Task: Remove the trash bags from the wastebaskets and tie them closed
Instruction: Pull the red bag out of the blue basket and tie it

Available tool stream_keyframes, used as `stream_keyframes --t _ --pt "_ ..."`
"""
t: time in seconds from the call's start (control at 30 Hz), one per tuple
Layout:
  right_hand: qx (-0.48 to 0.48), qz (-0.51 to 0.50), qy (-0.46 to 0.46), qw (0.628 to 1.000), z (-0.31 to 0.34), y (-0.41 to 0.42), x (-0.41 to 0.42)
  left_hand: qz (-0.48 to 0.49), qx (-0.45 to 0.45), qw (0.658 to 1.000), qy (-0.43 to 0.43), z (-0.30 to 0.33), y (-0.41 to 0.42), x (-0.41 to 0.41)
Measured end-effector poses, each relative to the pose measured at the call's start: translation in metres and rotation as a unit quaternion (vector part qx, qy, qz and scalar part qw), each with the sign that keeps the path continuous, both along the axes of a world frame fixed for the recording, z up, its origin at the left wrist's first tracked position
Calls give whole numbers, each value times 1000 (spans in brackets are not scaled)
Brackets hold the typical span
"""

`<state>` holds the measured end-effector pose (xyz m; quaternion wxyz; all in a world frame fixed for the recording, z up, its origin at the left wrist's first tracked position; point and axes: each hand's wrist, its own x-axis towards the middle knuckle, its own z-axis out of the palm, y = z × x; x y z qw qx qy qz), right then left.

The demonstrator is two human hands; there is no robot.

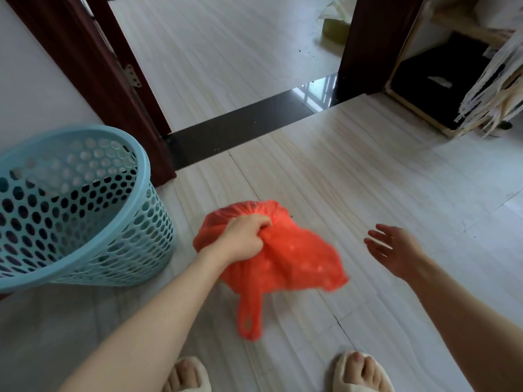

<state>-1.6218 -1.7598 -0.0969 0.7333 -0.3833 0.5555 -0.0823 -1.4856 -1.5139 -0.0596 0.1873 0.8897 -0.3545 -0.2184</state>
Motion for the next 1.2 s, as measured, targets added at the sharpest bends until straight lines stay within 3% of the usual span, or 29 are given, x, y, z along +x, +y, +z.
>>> stream_keyframes --t 0.1,0.2,0.33,0.4,0.47,0.53,0.6,0.63,0.7,0.77,0.8,0.97,1.1,1.17,1.2 --pt "-50 93 -31 994 11 12 11 -134 103 978 -124 -4 2 -14" --pt "-130 259 -66 955 21 42 29 -172 117 965 -157 -7 5 -18" --pt "-318 411 -86 850 22 82 54 -189 104 969 -121 -7 4 -21" --pt "-417 477 -55 771 13 90 58 -183 92 973 -102 -7 3 -20" --pt "-450 520 -10 725 3 91 53 -148 60 985 -70 -10 6 -15" --pt "-412 528 19 743 -3 93 45 -66 -10 998 -6 -14 7 -7" --pt "-381 515 -10 767 -3 95 42 44 -87 990 100 -16 6 -1" --pt "-384 499 -33 776 -3 96 42 111 -132 971 163 -17 5 1" --pt "-366 482 -48 794 4 97 47 271 -245 884 292 -12 2 2" --pt "-338 483 -71 804 9 97 54 378 -309 792 366 -10 4 5" --pt "-331 488 -81 804 11 98 56 405 -321 766 382 -11 5 6" --pt "-306 534 -84 783 9 95 55 401 -329 721 459 -11 8 11" --pt "-324 611 -82 718 15 104 55 400 -330 677 522 -12 16 19" --pt "-345 630 -80 691 19 111 59 452 -376 625 514 -10 14 19" --pt "-356 638 -79 678 20 114 60 491 -421 569 508 -10 11 18"
